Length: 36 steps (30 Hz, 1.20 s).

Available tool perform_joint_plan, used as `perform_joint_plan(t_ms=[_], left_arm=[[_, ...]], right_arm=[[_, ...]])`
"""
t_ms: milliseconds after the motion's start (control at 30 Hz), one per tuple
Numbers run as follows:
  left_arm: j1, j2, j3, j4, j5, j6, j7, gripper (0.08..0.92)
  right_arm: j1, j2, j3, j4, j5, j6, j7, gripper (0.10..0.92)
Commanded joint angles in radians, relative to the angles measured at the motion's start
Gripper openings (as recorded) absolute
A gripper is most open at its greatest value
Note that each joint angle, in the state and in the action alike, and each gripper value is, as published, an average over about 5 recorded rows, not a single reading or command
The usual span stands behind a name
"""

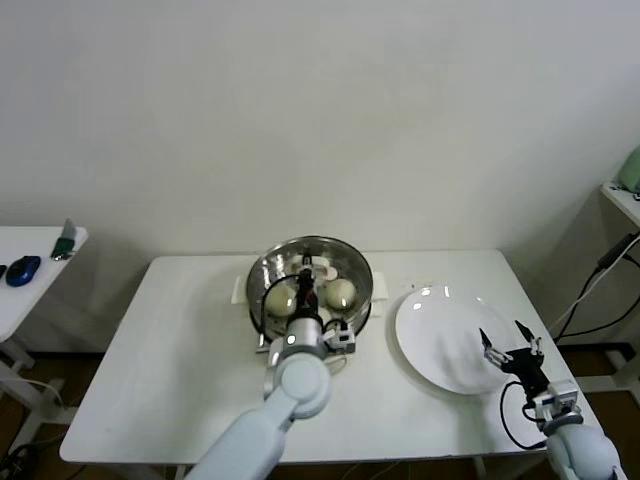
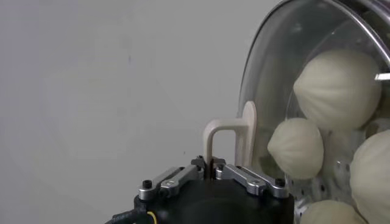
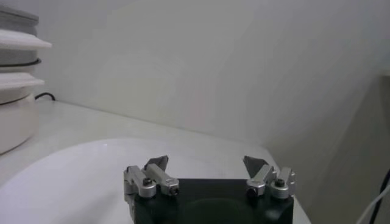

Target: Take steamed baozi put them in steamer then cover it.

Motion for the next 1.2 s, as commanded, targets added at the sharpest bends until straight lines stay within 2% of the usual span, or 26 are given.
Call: perform_joint_plan(t_ms=[33,600,700,1200], left_arm=[[0.001,0.007,0.001,0.000,0.011,0.049,0.026,0.142],[-0.005,0.020,0.007,-0.024,-0.015,0.049,0.032,0.148],[-0.005,0.036,0.007,-0.053,-0.032,0.049,0.038,0.201],[0.109,0.131,-0.029,-0.286,-0.110,0.049,0.049,0.632]], right_arm=[[0.002,0.004,0.000,-0.003,-0.002,0.001,-0.001,0.823],[0.003,0.007,0.005,-0.005,-0.003,0.001,-0.006,0.823],[0.004,0.007,0.008,-0.005,-0.003,-0.001,-0.007,0.823],[0.001,0.006,0.008,0.025,-0.004,-0.103,0.013,0.823]])
